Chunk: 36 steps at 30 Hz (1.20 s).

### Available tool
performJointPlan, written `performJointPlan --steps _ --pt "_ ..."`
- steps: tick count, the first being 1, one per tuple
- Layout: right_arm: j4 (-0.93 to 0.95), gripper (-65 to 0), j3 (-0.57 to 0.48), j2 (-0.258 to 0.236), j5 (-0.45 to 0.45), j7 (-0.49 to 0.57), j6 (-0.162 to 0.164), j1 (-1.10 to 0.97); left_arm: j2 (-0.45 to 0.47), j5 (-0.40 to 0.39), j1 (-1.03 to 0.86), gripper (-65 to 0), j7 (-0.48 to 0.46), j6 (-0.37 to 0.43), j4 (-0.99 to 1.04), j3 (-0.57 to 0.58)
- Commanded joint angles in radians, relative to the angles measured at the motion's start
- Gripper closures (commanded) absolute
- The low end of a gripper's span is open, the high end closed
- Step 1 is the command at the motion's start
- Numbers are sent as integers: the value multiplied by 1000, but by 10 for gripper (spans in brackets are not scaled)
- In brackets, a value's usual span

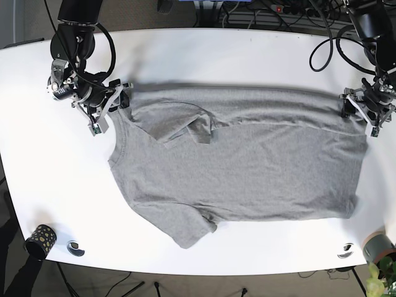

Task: Fold the T-shirt properly
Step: 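Release the shirt edge with both grippers and move toward the hem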

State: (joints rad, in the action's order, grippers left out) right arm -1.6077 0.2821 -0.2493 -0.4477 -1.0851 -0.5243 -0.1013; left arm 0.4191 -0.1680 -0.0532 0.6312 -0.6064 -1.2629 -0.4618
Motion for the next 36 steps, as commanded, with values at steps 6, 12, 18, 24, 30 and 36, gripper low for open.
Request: performJointPlan --steps 6,12,18,24,30,36 --pt "62 -29 4 -20 -33 23 -50 -11 22 15 -41 -439 28 -4 -14 -2" --pt "-21 -27 6 -40 -41 23 -95 -97 22 15 -145 -439 51 -4 -130 -7" --pt "-131 -27 6 -46 -41 18 -95 -208 21 14 -271 -439 63 -4 -240 -9" --pt "-201 -27 101 -46 -41 -5 -101 -305 17 12 -369 -439 78 -5 -323 -82" --pt "-210 -27 134 -55 -41 -48 -101 -340 21 11 -412 -439 100 -5 -347 -96" --pt "-231 -200 147 -61 -41 -48 -99 -343 -1 9 -428 -443 102 -5 -439 -110"
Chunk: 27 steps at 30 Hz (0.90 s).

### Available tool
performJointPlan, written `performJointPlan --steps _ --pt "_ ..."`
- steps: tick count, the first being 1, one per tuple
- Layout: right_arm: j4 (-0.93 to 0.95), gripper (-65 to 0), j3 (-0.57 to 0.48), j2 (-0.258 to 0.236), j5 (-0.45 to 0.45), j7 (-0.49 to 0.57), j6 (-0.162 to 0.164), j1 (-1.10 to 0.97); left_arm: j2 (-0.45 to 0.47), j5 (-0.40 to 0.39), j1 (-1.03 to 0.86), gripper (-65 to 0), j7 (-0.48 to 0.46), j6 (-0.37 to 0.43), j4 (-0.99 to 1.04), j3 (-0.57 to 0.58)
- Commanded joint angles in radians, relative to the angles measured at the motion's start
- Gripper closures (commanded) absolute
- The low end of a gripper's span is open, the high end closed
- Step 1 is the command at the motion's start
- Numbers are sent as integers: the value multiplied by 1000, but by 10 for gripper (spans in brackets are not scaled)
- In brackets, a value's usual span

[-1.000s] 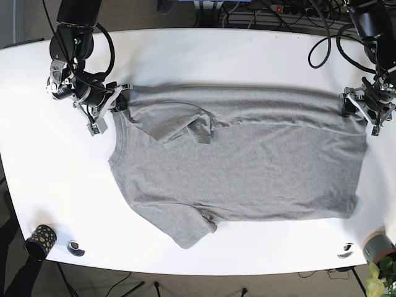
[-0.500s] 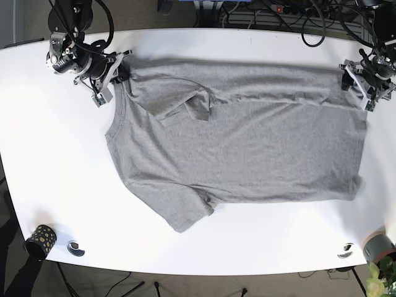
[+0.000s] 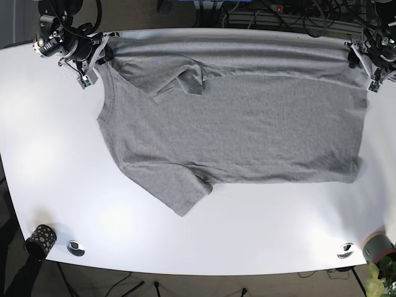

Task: Fold the T-shirt properly
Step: 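Release the shirt edge with both grippers and move toward the hem, then grasp the shirt's hem edge with both grippers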

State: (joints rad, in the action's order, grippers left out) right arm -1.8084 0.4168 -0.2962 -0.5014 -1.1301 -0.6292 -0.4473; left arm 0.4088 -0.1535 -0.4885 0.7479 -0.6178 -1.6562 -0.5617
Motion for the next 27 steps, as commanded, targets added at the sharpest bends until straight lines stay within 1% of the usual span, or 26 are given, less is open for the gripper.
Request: performJointPlan --steps 1,4,6,11,15,23,27 --pt "-49 -246 14 -14 13 -3 9 5 5 -5 9 -443 -11 6 -65 -13" --pt "-121 -360 14 -14 13 -3 9 3 -9 -7 23 -444 -6 6 -134 -34" --pt "-147 -380 14 -14 13 -3 9 6 -27 -18 43 -446 -6 6 -166 -37" --pt "-149 -379 14 -13 16 -3 7 81 -40 -70 98 -447 -6 8 -204 -33" --pt "-97 -379 14 -13 19 -3 6 175 -44 -73 219 -447 -6 12 -200 -5" --pt "103 -379 4 -13 22 -3 6 404 -44 -74 425 -440 -6 14 -58 59" --pt "247 -379 4 -18 22 2 6 539 -44 -74 528 -440 -6 14 37 70"
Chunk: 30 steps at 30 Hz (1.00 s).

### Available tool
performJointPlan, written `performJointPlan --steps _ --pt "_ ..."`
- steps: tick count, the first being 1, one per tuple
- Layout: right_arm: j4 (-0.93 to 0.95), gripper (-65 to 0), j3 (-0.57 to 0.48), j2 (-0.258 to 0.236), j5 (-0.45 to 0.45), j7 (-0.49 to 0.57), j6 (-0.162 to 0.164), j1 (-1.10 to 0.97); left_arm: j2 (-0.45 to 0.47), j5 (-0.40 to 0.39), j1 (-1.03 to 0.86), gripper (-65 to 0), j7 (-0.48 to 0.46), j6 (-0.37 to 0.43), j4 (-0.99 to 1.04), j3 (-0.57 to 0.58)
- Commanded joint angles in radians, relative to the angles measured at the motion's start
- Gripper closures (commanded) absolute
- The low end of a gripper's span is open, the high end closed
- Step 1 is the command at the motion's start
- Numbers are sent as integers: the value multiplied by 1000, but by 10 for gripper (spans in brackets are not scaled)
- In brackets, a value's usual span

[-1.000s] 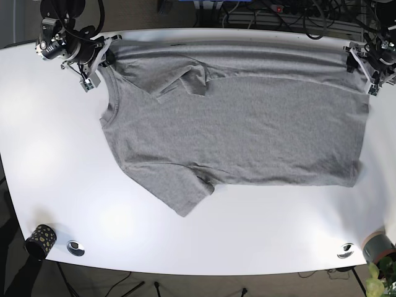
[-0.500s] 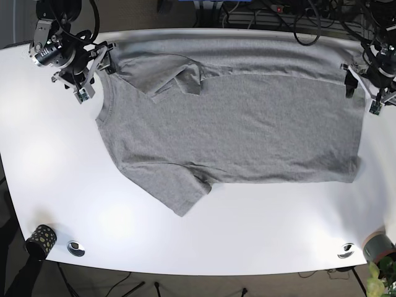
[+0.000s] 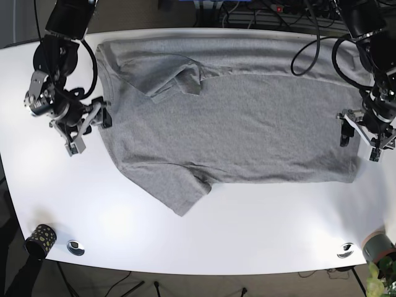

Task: Fold the T-shirt properly
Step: 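Grasp the shirt's hem edge with both grippers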

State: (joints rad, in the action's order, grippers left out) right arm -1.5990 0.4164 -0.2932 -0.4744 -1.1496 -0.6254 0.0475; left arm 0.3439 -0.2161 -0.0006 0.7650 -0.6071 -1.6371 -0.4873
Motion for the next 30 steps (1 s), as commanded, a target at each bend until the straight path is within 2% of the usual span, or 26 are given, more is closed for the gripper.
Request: performJointPlan --steps 1,6,8,12,20,25,30 --pt "73 -379 3 -21 -5 24 2 76 21 -12 61 -442 -23 5 44 -3" --pt "253 -379 3 -22 -4 43 3 236 21 -12 164 -440 -25 36 137 -3" --pt "337 -379 3 -25 -4 81 6 297 21 -12 196 -443 -28 82 163 -3" --pt "480 -379 -46 -45 35 145 3 400 21 -12 245 -443 -29 105 203 -3" --pt "747 -379 -142 -45 148 399 2 529 21 -12 262 -443 -29 106 219 -3" --pt "909 -379 -205 -45 187 561 0 565 21 -12 259 -443 -29 106 219 -3" --pt "971 -379 -251 -39 182 623 0 555 21 -13 233 -444 -29 105 219 -3"
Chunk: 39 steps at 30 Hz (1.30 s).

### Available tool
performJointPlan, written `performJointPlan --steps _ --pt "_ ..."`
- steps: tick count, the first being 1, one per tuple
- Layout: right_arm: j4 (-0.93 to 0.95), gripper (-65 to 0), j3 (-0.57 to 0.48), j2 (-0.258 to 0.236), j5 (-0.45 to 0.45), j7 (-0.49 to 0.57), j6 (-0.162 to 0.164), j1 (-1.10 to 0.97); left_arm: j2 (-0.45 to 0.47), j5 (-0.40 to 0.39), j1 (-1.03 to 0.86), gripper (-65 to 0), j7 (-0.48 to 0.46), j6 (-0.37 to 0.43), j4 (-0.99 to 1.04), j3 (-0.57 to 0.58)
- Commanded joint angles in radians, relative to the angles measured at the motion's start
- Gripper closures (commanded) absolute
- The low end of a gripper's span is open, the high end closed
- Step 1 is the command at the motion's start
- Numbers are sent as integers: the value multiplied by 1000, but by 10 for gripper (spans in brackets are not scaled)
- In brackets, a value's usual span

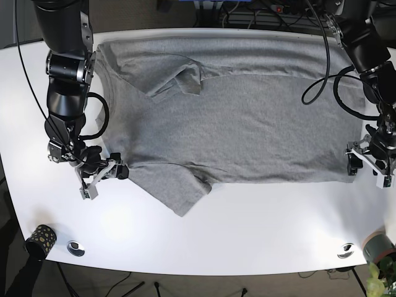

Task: Fold the T-shirt properly
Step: 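Grasp the shirt's hem edge with both grippers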

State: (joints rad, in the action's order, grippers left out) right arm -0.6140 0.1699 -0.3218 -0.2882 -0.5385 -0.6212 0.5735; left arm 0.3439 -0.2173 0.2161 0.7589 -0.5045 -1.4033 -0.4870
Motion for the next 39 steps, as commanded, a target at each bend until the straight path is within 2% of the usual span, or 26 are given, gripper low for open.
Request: performJointPlan --steps 1,5,11,14,15,20,22,25,27,33,39 --pt "-14 -379 -7 0 -4 11 -4 19 21 -12 15 -444 -23 2 -15 -3" --pt "-17 -379 -13 36 1 11 -4 1 21 -11 15 -444 -23 5 -8 -3" --pt "-17 -379 -13 71 1 10 2 1 27 -11 64 -444 -23 8 107 -2" --pt "-17 -355 -13 79 1 14 4 1 28 28 121 -446 -31 8 201 -2" --pt "-17 -327 -13 80 1 14 4 1 28 60 144 -446 -43 8 233 -2" --pt "-17 -51 -13 80 1 16 4 1 24 220 268 -446 -160 16 462 -3" --pt "-17 0 -13 80 1 16 -1 1 24 243 309 -446 -207 42 562 -3" --pt "-17 0 -13 80 1 16 -2 1 30 246 371 -446 -292 86 727 -3" --pt "-17 0 -13 80 1 16 -2 1 44 246 398 -446 -322 86 806 -3" --pt "-17 0 -13 80 1 16 -2 1 57 246 424 -446 -365 86 907 -2" --pt "-17 0 -13 80 -4 16 -4 1 57 247 424 -439 -365 86 916 -2"
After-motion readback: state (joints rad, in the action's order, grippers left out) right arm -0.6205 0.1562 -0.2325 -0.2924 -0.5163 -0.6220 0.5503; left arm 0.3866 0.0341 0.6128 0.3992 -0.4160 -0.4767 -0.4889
